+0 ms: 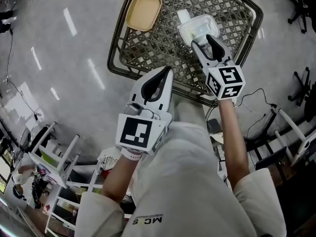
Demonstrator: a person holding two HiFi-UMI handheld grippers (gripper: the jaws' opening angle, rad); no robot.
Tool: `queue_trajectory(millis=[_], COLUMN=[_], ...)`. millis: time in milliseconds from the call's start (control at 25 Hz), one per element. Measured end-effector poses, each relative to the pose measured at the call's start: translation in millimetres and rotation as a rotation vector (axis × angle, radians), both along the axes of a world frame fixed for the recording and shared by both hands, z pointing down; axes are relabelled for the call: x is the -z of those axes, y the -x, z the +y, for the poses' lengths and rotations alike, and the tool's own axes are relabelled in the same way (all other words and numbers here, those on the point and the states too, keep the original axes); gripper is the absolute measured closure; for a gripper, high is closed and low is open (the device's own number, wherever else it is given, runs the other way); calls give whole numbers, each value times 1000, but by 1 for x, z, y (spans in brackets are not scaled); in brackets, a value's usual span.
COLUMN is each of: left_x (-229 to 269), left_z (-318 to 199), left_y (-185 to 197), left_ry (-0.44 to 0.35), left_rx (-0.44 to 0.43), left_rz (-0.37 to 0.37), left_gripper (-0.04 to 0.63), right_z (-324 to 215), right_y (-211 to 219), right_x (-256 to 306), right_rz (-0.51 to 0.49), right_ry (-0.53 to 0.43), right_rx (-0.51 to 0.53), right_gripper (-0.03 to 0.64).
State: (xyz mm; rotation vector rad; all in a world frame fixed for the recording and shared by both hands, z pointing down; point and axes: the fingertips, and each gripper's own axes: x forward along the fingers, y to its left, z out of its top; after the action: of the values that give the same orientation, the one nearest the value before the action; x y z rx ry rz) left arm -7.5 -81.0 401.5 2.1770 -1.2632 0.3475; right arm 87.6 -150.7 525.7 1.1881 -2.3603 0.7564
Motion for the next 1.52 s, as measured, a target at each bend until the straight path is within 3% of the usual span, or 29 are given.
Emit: queue_trajectory(millis=[800, 1160, 1520], left_x=[-36, -47, -50], left_z=[-2, 1, 0], left_y=[23, 28, 26], left_ry=[80, 104, 109], left_rx=[-5, -21, -25], left_rz=[11, 0, 3], left_gripper=[569, 569, 569], right_z=[0, -6, -9], right_y=[27, 29, 32], right_x=[-122, -157, -161], right_rz=[191, 299, 369], right_ry=[141, 159, 138], right_rx=[73, 103, 68], right_gripper=[321, 318, 319])
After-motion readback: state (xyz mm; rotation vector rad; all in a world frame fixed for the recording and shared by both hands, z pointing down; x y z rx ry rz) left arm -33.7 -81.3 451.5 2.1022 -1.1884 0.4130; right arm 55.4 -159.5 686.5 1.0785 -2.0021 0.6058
